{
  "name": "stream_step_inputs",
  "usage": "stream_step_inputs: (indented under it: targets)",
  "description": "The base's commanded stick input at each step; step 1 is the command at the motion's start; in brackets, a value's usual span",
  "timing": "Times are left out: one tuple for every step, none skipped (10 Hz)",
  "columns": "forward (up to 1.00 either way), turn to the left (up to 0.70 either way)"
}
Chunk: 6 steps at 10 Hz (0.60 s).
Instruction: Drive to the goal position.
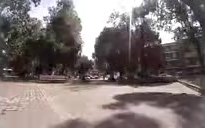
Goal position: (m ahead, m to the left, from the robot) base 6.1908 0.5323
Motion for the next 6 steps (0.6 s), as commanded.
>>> stream_step_inputs:
  targets:
    - [0.70, 0.00]
    - [0.70, 0.00]
    - [0.70, 0.00]
    - [0.70, 0.00]
    - [0.70, 0.00]
    - [0.70, 0.00]
